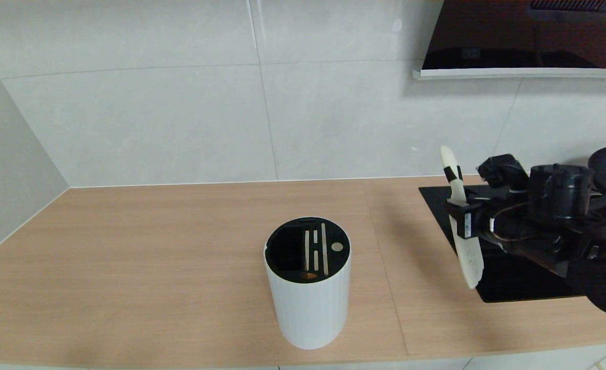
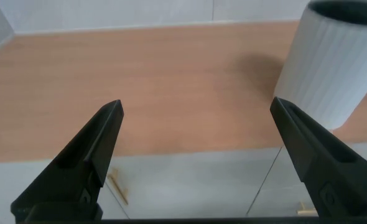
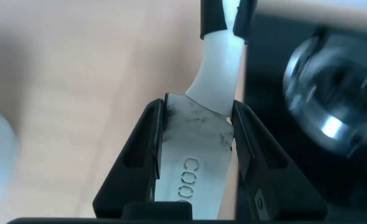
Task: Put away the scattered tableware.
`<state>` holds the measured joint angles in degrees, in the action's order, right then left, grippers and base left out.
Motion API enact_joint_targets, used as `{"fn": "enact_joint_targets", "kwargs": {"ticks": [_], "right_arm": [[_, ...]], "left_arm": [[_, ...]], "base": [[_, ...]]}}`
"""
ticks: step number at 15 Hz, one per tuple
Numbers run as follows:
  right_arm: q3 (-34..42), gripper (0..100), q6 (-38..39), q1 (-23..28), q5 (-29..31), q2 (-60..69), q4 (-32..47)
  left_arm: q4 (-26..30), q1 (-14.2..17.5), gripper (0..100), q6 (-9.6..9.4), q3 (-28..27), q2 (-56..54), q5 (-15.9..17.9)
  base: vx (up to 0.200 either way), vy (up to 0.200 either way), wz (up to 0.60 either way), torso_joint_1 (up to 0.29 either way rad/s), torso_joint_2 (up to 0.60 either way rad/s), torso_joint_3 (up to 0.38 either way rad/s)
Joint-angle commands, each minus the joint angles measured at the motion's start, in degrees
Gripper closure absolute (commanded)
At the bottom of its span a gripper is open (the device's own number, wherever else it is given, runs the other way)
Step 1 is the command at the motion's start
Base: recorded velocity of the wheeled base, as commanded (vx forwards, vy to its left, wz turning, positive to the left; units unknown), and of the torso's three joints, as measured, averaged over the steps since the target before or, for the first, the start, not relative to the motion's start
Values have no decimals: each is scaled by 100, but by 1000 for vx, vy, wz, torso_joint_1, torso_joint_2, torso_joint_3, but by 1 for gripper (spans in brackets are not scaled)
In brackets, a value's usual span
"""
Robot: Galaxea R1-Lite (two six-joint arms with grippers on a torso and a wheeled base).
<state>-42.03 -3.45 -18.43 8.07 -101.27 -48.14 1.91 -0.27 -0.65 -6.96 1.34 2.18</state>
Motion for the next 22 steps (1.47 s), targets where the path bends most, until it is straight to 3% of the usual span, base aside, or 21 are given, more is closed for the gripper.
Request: {"fn": "enact_joint_targets", "kwargs": {"ticks": [1, 3, 4, 5, 6, 7, 9, 10, 11, 14, 15, 16, 18, 19, 20, 22], "right_arm": [[-1035, 100, -24, -266, 28, 582, 569], [-1896, 100, -15, -627, 72, 898, 1650], [-2054, 100, 11, -881, 125, 1083, 2046], [-1975, 100, 46, -1119, 169, 1259, 2116], [-1633, 100, 222, -1330, 283, 1417, 2107], [-1378, 100, 363, -1453, 256, 1513, 2098], [-1290, 100, 345, -1734, 353, 1443, 2098], [-1220, 100, 354, -1892, 362, 1452, 2098], [-1184, 100, 354, -2094, 388, 1461, 2098], [-947, 100, 371, -2947, 784, 1513, 2107], [-903, 100, 371, -3105, 793, 1505, 2089], [-850, 100, 415, -3325, 810, 1461, 2089], [-806, 100, 477, -3536, 845, 1399, 2081], [-798, 100, 521, -3659, 837, 1355, 2081], [-806, 100, 530, -3703, 837, 1355, 2081], [-806, 100, 574, -3940, 845, 1285, 2081]], "left_arm": [[661, -316, 0, -14, -1738, 1571, 573], [740, -395, 0, -296, -2363, 3232, 1127], [591, -421, 0, -357, -2714, 4102, 1135], [283, -518, 0, -305, -3004, 4832, 1153], [-183, -852, 0, -76, -3206, 5526, 1162], [-842, -1415, 0, 443, -3417, 6220, 1144], [-2195, -2197, 0, 1682, -3646, 7134, 1135], [-2863, -2540, 0, 2174, -3619, 7460, 1118], [-3285, -2645, 0, 2394, -3549, 7644, 1127], [-4841, -2654, 0, 2464, -2907, 8198, 1250], [-4990, -2671, 0, 2473, -2855, 8277, 1250], [-5201, -2926, 0, 2613, -2784, 8321, 1294], [-5526, -3339, 0, 3132, -2784, 8268, 1294], [-5649, -3471, 0, 3264, -2776, 8295, 1294], [-5658, -3489, 0, 3281, -2776, 8312, 1294], [-5755, -3612, 0, 3598, -2811, 8523, 1320]], "base": [[0, 0, 0, 0, 0, 0], [0, 0, 0, 0, 0, 0], [0, 0, 0, 0, 0, 0], [0, 0, 0, 0, 0, 0], [0, 0, 0, 0, 0, 0], [0, 0, 0, 0, 0, 0], [0, 0, 0, 0, 0, 0], [0, 0, 0, 0, 0, 0], [0, 0, 0, 0, 0, 0], [0, 0, 0, 0, 0, 0], [0, 0, 0, 0, 0, 0], [0, 0, 0, 0, 0, 0], [0, 0, 0, 0, 0, 0], [0, 0, 0, 0, 0, 0], [0, 0, 0, 0, 0, 0], [0, 0, 0, 0, 0, 0]]}}
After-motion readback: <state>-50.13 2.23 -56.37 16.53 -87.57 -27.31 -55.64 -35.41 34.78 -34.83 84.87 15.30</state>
